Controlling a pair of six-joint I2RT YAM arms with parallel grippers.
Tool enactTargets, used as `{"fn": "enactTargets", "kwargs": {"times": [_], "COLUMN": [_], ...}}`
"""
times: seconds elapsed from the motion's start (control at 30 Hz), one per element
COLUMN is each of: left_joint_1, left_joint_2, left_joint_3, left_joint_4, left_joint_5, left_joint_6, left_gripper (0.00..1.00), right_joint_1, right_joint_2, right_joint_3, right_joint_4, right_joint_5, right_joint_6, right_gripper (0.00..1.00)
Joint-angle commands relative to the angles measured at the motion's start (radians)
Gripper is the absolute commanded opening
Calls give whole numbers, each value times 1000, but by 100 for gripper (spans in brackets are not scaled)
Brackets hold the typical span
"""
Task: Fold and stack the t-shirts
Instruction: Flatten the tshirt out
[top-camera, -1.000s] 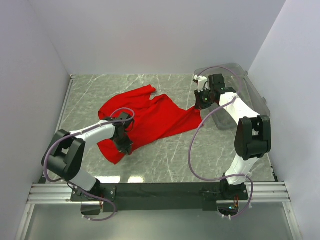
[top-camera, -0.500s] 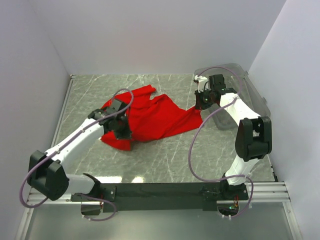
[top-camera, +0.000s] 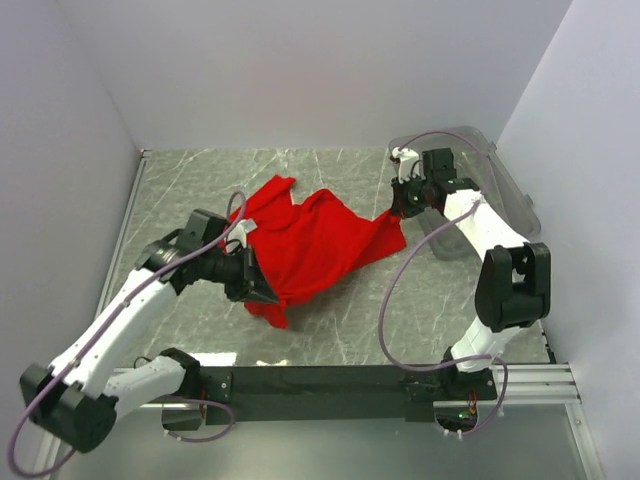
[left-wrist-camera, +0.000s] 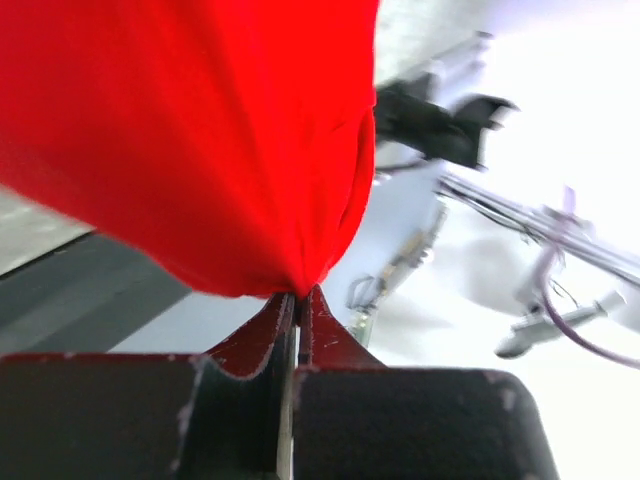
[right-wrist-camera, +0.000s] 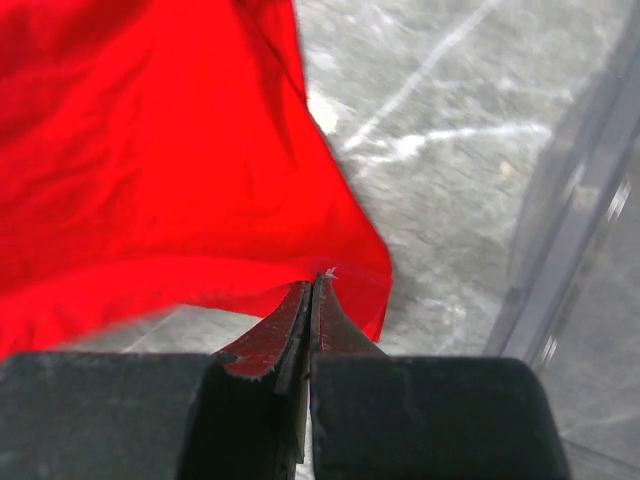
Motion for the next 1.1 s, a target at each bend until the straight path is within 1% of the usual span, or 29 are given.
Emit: {"fn": "enactTargets", "kwargs": {"times": [0.0, 0.07, 0.1, 0.17, 0.2, 0.23, 0.3, 0.33, 0.4, 0.53, 0.6, 0.63, 0.67, 0.73, 0.8, 0.83, 0.87, 0.9, 0.93, 0.97, 1.0, 1.03, 1.07], "left_joint_1": [31, 77, 94, 135, 137, 137, 137, 132, 103, 53, 42, 40, 40, 50, 97, 123, 179, 212, 243, 296, 313, 327, 335], "left_joint_2": [-55, -19, -6, 41, 64, 87, 161, 181, 224, 284, 324, 345, 391, 455, 488, 495, 506, 512, 518, 534, 544, 557, 587], "left_joint_3": [28, 69, 84, 83, 81, 74, 34, 19, -18, -26, -43, -44, -37, 20, 85, 106, 126, 155, 166, 175, 190, 199, 207], "left_joint_4": [42, -41, -47, -20, -15, -6, 35, 58, 120, 94, 95, 98, 105, 118, 132, 135, 132, 129, 128, 126, 131, 132, 137], "left_joint_5": [152, 89, 51, 46, 51, 66, 124, 187, 258, 284, 259, 250, 223, 171, 152, 132, 111, 53, 17, -22, -87, -118, -130], "left_joint_6": [-43, 3, 17, 43, 54, 94, 132, 154, 175, 244, 253, 270, 275, 279, 280, 273, 275, 278, 275, 276, 280, 286, 292], "left_gripper": [4, 4, 5, 8, 11, 16, 16, 17, 19, 18, 16, 7, 1, 1, 1, 1, 1, 1, 2, 3, 6, 14, 18], "right_joint_1": [6, 4, 7, 7, 10, 12, 23, 36, 50, 61, 64, 69, 79, 96, 113, 118, 122, 126, 129, 132, 133, 138, 139], "right_joint_2": [-89, -97, -94, -65, -51, -34, 6, 17, 46, 66, 90, 119, 139, 197, 244, 285, 303, 320, 343, 353, 362, 374, 383], "right_joint_3": [-10, 9, 42, 87, 137, 160, 202, 207, 213, 208, 231, 246, 268, 344, 435, 461, 487, 524, 533, 536, 538, 538, 539], "right_joint_4": [58, 59, 56, 47, 27, 15, -2, -7, -14, 2, 9, 9, 4, -11, -19, -23, -23, -20, -5, 9, 19, 32, 35], "right_joint_5": [-99, -116, -116, -121, -118, -116, -99, -87, -64, -36, -23, -23, -17, -4, 37, 55, 75, 121, 141, 164, 192, 197, 195], "right_joint_6": [-42, -46, -43, -33, -22, -19, -16, -19, -31, -25, -7, -2, 4, 27, 71, 87, 104, 136, 151, 165, 185, 193, 199], "right_gripper": [0, 0, 0, 0, 0, 0, 0, 0, 0, 0, 0, 0, 0, 0, 0, 0, 0, 0, 0, 0, 0, 0, 0]}}
